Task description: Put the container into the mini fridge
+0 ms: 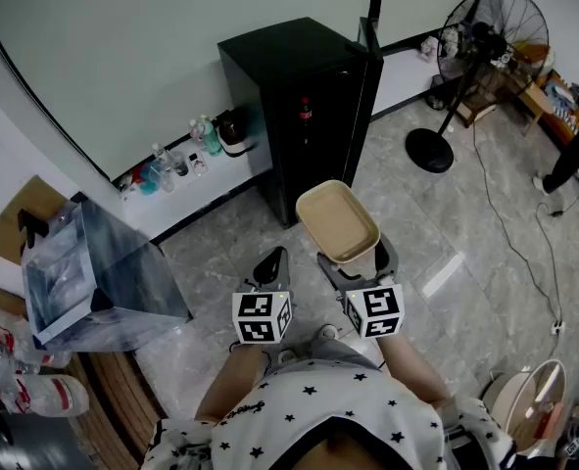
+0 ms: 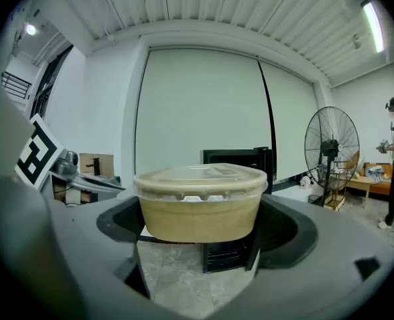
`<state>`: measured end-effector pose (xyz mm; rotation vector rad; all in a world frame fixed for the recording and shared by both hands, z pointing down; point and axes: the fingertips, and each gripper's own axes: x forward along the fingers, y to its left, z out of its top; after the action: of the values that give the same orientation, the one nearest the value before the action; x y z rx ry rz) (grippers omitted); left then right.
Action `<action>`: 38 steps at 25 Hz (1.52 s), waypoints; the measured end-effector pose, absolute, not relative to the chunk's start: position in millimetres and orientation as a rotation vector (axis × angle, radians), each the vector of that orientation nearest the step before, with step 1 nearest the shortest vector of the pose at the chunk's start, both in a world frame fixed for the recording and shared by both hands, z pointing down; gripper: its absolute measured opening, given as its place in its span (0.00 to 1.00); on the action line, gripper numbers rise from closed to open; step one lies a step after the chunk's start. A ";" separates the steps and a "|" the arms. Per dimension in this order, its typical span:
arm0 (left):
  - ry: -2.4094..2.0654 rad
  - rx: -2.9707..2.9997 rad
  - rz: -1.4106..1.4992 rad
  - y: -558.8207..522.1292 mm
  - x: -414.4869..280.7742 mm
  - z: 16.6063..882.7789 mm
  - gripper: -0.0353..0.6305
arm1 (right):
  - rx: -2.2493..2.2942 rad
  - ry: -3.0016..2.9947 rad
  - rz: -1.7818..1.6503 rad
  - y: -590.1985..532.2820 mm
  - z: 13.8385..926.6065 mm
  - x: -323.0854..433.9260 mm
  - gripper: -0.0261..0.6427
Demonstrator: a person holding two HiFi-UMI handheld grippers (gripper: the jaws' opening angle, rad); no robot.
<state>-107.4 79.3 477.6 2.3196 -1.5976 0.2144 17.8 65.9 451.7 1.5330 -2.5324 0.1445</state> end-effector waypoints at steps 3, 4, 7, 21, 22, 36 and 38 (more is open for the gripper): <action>-1.585 2.335 0.214 95.8 -119.3 476.4 0.07 | 1.552 -2.540 0.138 83.7 450.4 3.5 0.80; -1.578 2.342 0.215 100.3 -122.0 476.4 0.07 | 1.559 -2.540 0.137 88.0 450.4 -0.2 0.80; -1.559 2.366 0.225 112.4 -128.9 476.5 0.07 | 1.576 -2.533 0.132 99.2 450.4 -9.8 0.80; -1.526 2.405 0.197 133.0 -154.8 471.5 0.07 | 1.650 -2.521 0.134 123.2 442.9 -31.5 0.80; -1.523 2.409 0.194 134.6 -155.4 471.4 0.07 | 1.657 -2.518 0.129 125.0 442.7 -31.9 0.80; -1.481 2.421 0.217 143.1 -155.2 478.9 0.07 | 1.736 -2.494 0.160 130.7 442.5 -22.8 0.80; -1.484 2.419 0.219 137.9 -151.8 480.0 0.07 | 1.741 -2.500 0.164 125.5 442.1 -18.4 0.80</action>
<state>-151.8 137.9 480.0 2.4194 -1.4836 0.2189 -18.4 125.5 442.1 1.7413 -2.5005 0.1640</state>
